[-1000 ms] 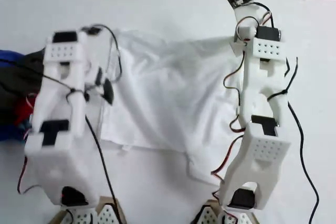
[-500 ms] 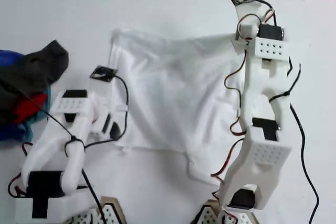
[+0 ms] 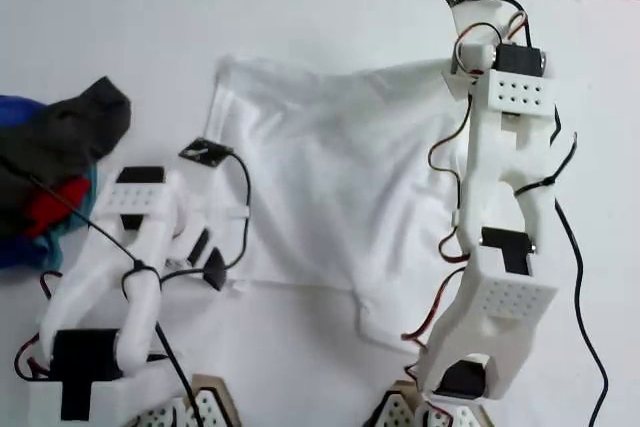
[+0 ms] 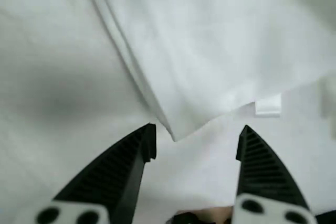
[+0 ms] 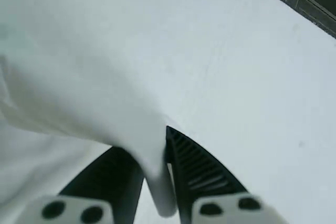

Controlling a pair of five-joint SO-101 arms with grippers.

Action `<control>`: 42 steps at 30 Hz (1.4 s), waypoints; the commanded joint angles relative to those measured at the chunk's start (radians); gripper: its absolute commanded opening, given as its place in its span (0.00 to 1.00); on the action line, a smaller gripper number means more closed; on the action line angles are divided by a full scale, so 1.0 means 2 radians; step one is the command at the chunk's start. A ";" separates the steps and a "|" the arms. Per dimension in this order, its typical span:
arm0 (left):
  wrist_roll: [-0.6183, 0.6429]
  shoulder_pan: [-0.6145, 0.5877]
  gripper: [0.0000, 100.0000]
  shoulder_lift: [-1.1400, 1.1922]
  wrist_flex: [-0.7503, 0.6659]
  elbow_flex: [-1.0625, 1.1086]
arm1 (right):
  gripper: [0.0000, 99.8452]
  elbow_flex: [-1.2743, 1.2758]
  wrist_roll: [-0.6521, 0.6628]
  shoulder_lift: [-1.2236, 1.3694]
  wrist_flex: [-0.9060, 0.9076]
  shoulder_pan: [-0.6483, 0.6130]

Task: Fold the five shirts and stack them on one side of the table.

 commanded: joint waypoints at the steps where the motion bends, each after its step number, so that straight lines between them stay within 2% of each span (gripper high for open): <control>1: -0.002 -0.004 0.26 -0.015 -0.026 -0.016 | 0.02 -0.023 0.005 -0.040 0.003 0.002; 4: -0.003 -0.004 0.27 -0.013 -0.054 -0.013 | 0.02 -0.023 0.005 -0.041 0.003 0.002; 10: -0.005 -0.002 0.26 -0.012 -0.056 -0.007 | 0.02 -0.026 0.005 -0.042 0.003 0.002; 17: -0.002 -0.002 0.26 -0.012 -0.100 0.046 | 0.02 -0.026 0.005 -0.042 0.003 0.002; 22: -0.001 -0.004 0.26 -0.012 -0.105 0.053 | 0.02 -0.026 0.005 -0.042 0.003 0.002; 24: -0.001 -0.001 0.21 -0.012 -0.107 0.050 | 0.02 -0.026 0.005 -0.042 0.003 0.002; 28: 0.001 0.008 0.03 -0.012 -0.127 0.053 | 0.02 -0.024 0.005 -0.040 0.003 0.002; 34: 0.027 0.040 0.02 -0.014 -0.135 0.051 | 0.03 -0.031 0.002 -0.048 0.008 0.005; 38: 0.041 0.054 0.02 -0.015 -0.141 0.049 | 0.15 -0.066 0.001 -0.091 0.082 0.020; 40: 0.044 0.063 0.02 -0.016 -0.141 0.049 | 0.22 -0.072 0.005 -0.122 0.155 0.022; 42: 0.044 0.065 0.02 -0.016 -0.141 0.049 | 0.23 -0.071 0.005 -0.147 0.247 0.018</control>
